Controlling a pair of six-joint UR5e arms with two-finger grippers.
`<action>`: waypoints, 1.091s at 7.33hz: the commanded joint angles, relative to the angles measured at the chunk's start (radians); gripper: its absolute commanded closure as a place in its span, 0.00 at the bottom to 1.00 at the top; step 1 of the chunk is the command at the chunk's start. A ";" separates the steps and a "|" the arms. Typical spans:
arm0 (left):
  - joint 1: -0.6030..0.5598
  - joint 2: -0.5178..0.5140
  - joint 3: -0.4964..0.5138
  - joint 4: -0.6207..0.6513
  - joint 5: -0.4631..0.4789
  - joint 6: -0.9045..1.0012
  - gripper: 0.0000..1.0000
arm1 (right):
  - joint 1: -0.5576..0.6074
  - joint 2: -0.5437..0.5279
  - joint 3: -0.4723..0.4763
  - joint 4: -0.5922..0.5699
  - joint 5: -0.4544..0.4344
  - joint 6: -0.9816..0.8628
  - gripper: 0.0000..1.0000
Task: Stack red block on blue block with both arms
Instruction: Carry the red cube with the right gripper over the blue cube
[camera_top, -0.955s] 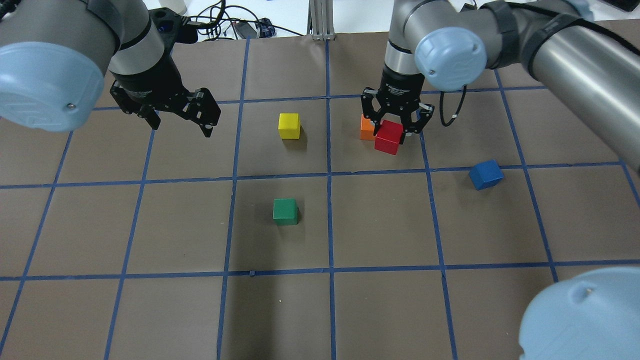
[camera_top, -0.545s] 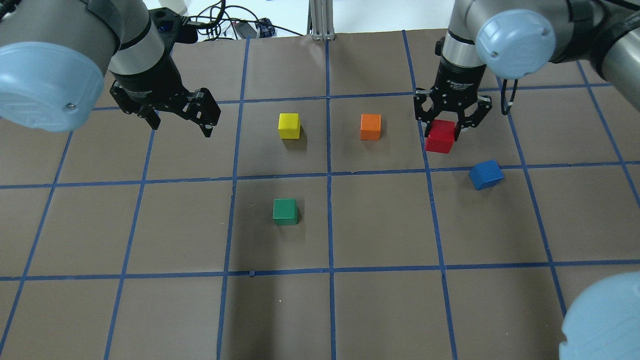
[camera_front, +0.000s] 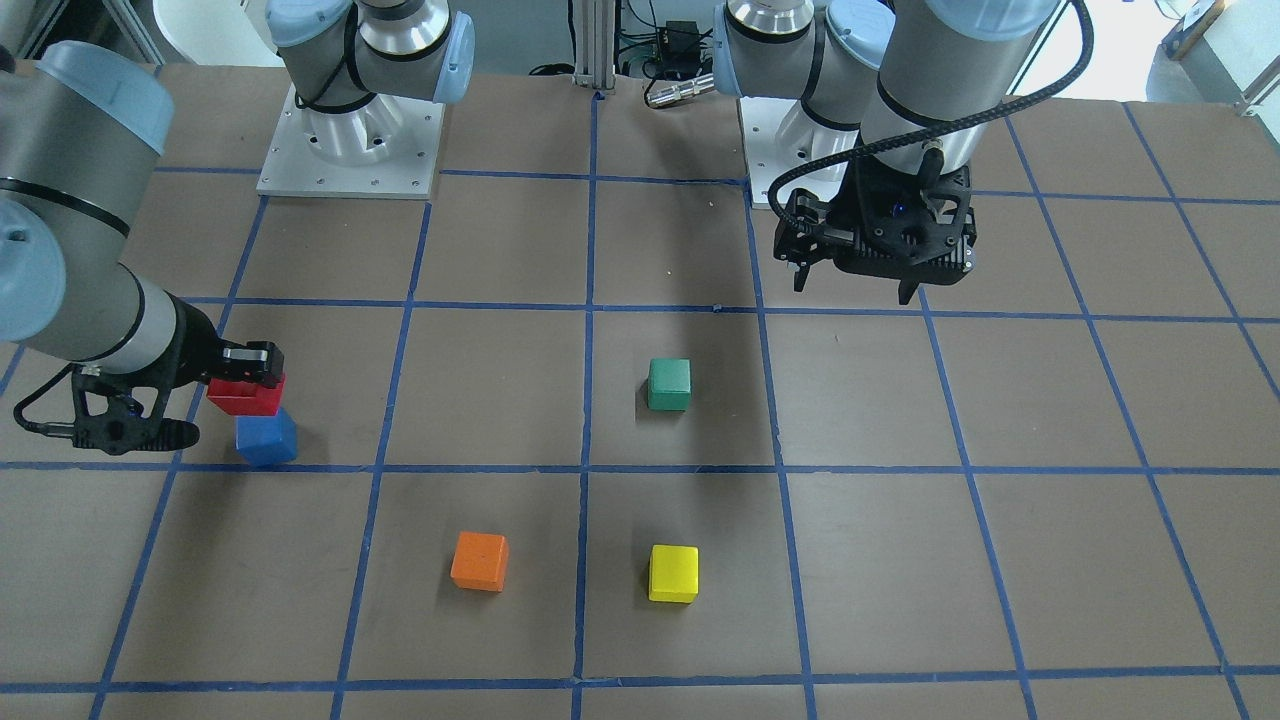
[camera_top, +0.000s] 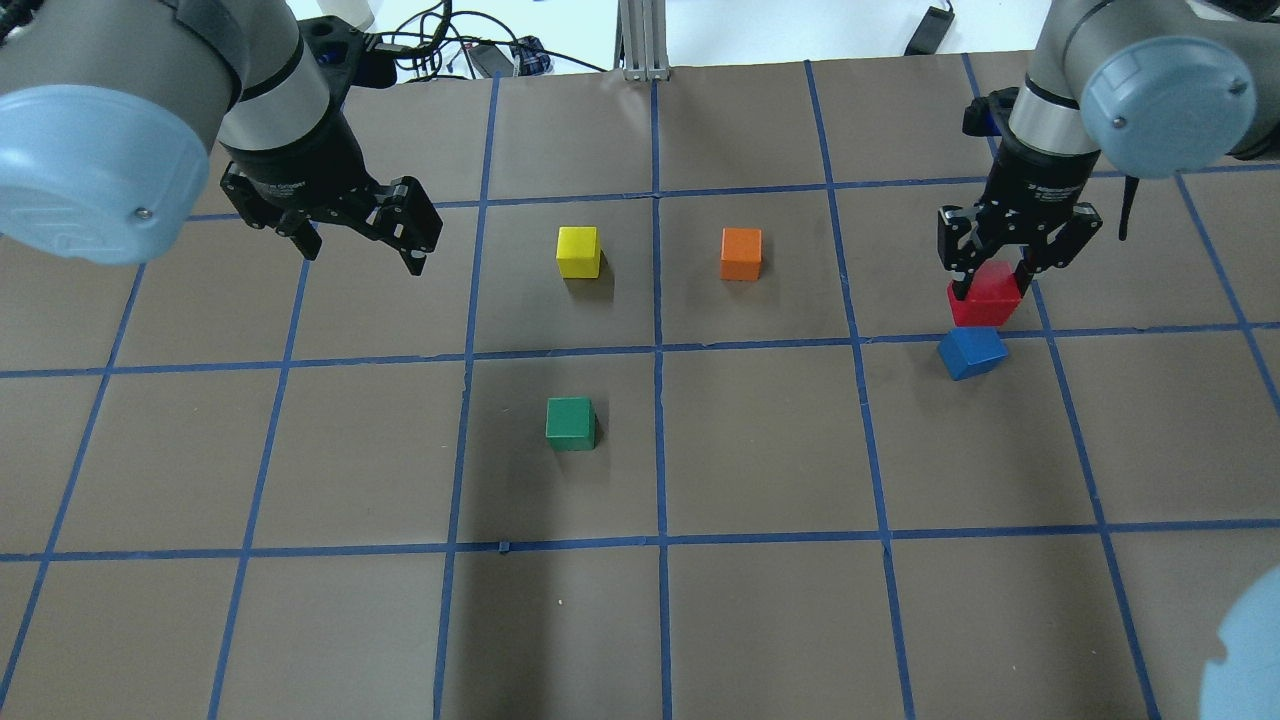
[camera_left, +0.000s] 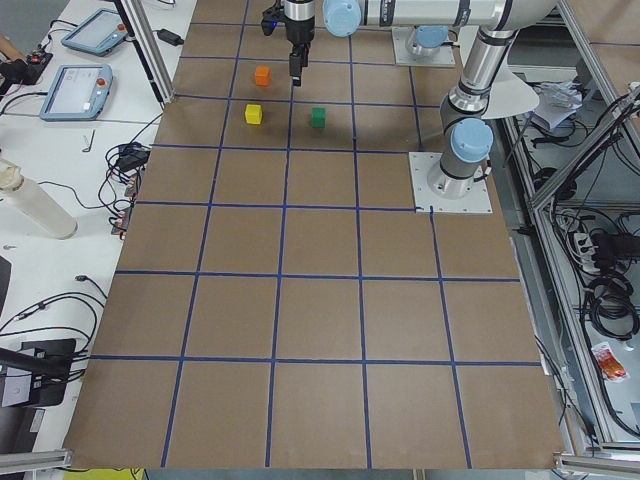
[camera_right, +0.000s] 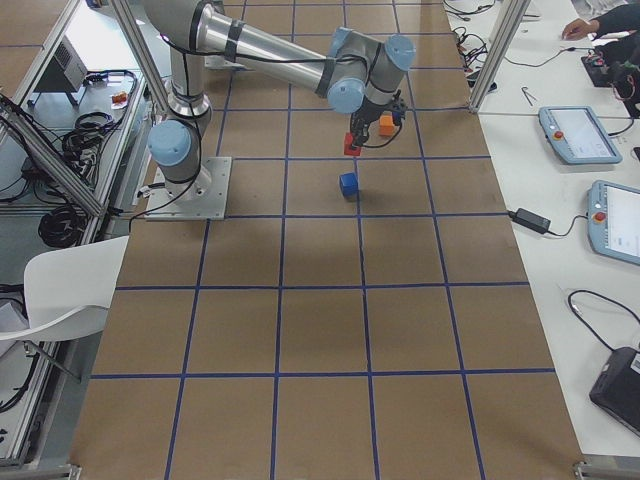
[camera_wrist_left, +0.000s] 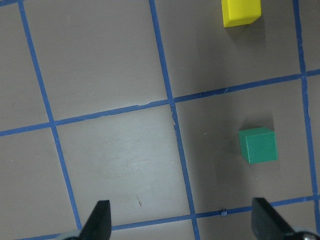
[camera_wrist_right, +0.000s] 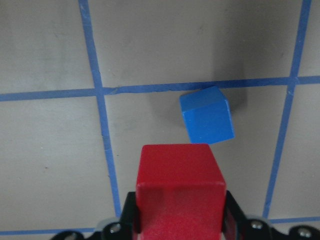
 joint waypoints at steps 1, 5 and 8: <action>0.001 -0.001 0.001 0.000 0.000 0.000 0.00 | -0.044 -0.009 0.091 -0.149 -0.043 -0.170 1.00; 0.001 -0.003 0.001 0.000 -0.002 0.000 0.00 | -0.047 0.000 0.168 -0.288 -0.035 -0.195 1.00; -0.001 -0.003 -0.004 0.002 0.000 0.000 0.00 | -0.045 0.031 0.167 -0.325 -0.003 -0.190 1.00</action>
